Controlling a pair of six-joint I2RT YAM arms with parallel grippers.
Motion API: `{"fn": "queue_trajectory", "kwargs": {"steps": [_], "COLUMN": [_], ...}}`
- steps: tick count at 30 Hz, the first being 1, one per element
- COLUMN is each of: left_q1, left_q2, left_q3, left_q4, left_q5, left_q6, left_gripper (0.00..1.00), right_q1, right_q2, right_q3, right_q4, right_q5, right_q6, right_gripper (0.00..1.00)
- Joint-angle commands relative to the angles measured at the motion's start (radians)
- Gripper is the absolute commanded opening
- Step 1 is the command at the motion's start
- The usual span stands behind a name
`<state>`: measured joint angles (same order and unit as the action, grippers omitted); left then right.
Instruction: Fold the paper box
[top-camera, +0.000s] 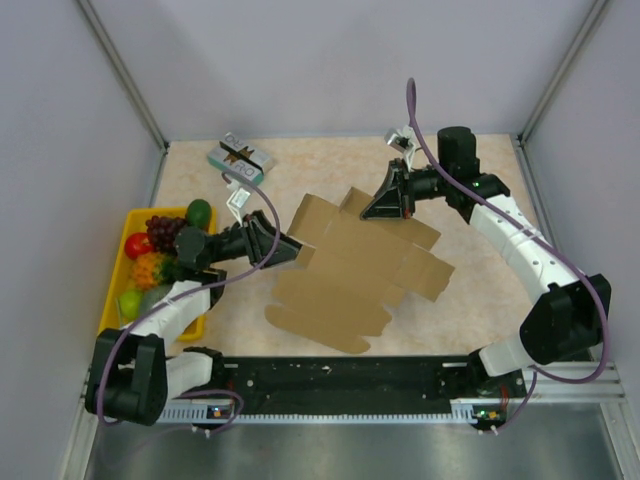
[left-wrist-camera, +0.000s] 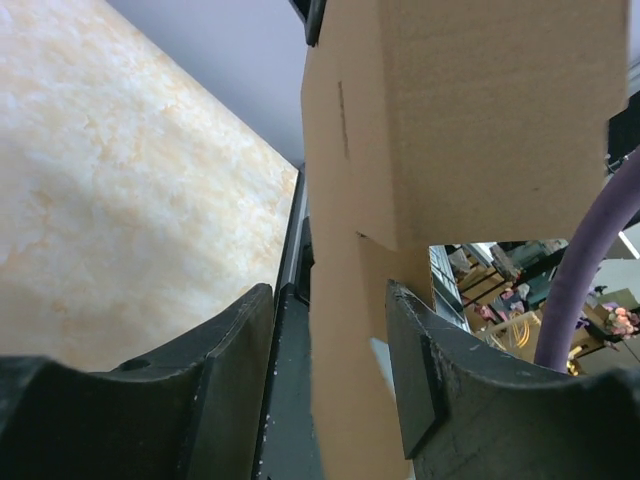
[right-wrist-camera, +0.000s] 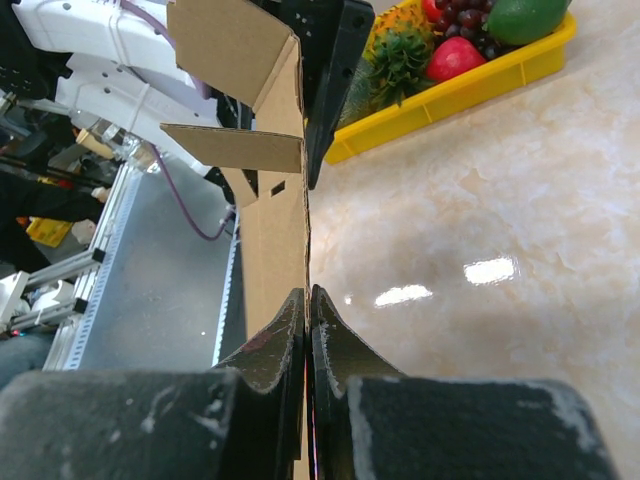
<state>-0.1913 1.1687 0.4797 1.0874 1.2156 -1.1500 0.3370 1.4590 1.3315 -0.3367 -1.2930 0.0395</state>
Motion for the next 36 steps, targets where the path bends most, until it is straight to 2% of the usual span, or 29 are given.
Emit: {"fn": "queue_trajectory", "kwargs": {"steps": [1,9,12,17,21,25,26,27,31,34,36], "left_q1": [0.009,-0.031,-0.04,0.049,0.11,0.159,0.162,0.167,0.17,0.149,0.127], "left_q2": [-0.066,-0.055,-0.058,-0.125,-0.178,-0.216,-0.218,-0.215,-0.17,-0.12,-0.107], "left_q3": [0.013,0.02,0.014,0.017,-0.018,-0.015,0.003,0.011,0.048,0.06,0.071], "left_q4": [-0.015,-0.053,-0.058,-0.124,-0.175,-0.43,-0.516,-0.533,-0.549,-0.474,-0.493], "left_q5": [0.024,0.032,0.015,0.015,0.015,-0.036,-0.048,-0.056,-0.105,-0.076,-0.071], "left_q6": [0.024,0.041,0.076,0.088,0.096,0.275,0.3,0.315,0.314,0.268,0.275], "left_gripper": [0.54,0.57,0.54,0.51,0.54,0.52,0.5,0.45,0.42,0.41,0.42], "right_q1": [-0.009,-0.01,-0.012,-0.01,-0.009,-0.01,-0.009,-0.009,-0.009,-0.01,-0.009], "right_q2": [-0.04,-0.038,-0.043,-0.039,-0.043,-0.046,-0.046,-0.046,-0.049,-0.048,-0.046], "right_q3": [0.04,0.038,0.037,0.037,0.037,0.034,0.034,0.034,0.034,0.034,0.034], "right_q4": [0.044,0.045,0.045,0.047,0.045,0.047,0.047,0.047,0.045,0.047,0.048], "right_q5": [-0.014,-0.015,-0.015,-0.017,-0.015,-0.015,-0.017,-0.017,-0.017,-0.017,-0.015], "right_q6": [-0.007,-0.004,-0.006,-0.003,-0.004,-0.004,-0.001,-0.003,-0.001,-0.001,-0.003], "right_gripper": [0.0,0.0,0.0,0.0,0.0,0.0,0.0,0.0,0.0,0.0,0.0]}}
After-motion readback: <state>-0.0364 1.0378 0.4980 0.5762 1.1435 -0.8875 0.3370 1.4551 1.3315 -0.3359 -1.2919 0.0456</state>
